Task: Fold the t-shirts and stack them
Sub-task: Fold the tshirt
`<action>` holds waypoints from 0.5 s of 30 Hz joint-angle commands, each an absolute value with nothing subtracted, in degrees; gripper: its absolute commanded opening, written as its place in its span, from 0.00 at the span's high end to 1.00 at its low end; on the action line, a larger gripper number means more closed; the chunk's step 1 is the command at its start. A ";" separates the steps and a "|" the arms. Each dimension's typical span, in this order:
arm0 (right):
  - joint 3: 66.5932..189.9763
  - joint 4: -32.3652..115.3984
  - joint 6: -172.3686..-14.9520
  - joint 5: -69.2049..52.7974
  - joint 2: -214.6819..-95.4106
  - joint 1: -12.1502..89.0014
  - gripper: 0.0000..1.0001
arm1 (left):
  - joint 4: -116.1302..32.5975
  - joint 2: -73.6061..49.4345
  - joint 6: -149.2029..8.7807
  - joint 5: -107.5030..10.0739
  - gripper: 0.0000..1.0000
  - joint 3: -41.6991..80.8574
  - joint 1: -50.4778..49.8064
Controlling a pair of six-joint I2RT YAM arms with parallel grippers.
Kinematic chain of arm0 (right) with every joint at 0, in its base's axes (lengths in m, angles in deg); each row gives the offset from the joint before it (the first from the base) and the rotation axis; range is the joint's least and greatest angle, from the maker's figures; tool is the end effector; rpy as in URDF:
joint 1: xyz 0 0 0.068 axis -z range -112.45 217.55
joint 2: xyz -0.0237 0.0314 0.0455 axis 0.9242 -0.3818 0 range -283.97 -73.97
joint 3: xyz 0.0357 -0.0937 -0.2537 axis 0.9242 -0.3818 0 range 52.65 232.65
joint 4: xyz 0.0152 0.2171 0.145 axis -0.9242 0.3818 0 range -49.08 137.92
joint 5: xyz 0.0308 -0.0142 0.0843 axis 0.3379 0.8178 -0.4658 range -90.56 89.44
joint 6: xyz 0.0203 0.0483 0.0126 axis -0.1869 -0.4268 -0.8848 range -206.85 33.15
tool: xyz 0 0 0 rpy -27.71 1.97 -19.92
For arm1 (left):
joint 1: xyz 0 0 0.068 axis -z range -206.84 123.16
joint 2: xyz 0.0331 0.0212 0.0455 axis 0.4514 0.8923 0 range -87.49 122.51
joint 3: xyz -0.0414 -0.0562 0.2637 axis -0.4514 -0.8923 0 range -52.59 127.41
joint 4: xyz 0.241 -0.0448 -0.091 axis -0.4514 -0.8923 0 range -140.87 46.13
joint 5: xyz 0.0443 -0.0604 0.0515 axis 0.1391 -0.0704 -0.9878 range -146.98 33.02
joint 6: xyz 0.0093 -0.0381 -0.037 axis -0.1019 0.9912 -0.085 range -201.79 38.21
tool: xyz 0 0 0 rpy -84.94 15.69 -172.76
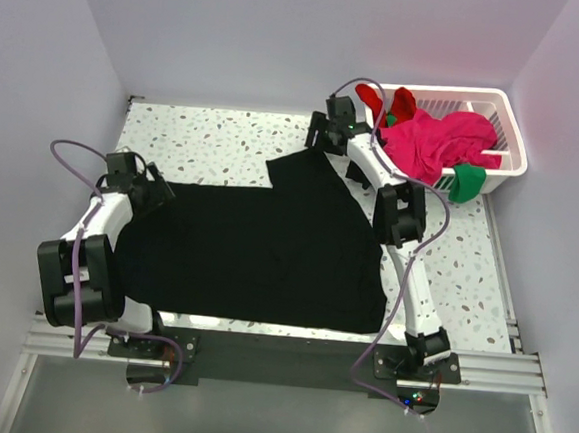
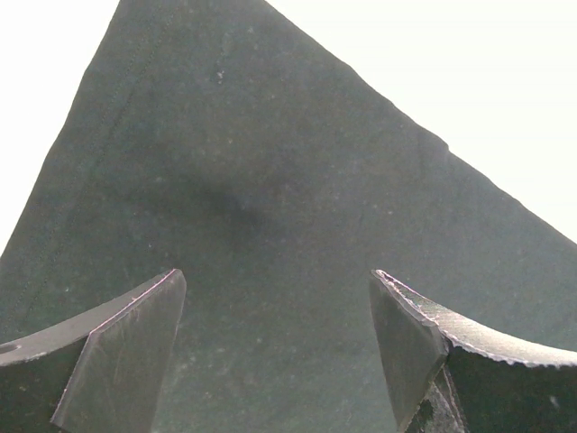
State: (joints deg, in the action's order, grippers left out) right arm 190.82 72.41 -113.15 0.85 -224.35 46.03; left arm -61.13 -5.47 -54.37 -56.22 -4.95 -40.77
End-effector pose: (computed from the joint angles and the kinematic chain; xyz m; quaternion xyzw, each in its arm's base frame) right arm 0.5406 0.2124 0.1751 0.0431 0.9184 0.1490 0.3639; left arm 0.2790 0.0687 0.2001 -0.3315 0.8844 -0.0447 0.3255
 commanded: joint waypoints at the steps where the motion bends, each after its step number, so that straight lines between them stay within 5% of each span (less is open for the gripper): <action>1: 195.38 65.97 -113.74 0.93 -224.87 45.93 0.30 | -59.34 -5.40 -53.93 -58.38 0.13 -2.32 -40.19; 15: 194.86 70.36 -109.61 1.19 -226.19 45.84 0.33 | -61.01 -6.63 -52.96 -60.32 0.13 -2.49 -40.19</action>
State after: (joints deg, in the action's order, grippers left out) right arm 194.71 70.50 -111.69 0.02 -227.46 46.01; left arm -61.59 -5.41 -53.87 -59.02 -4.41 -40.29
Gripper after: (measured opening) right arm 0.670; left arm 0.871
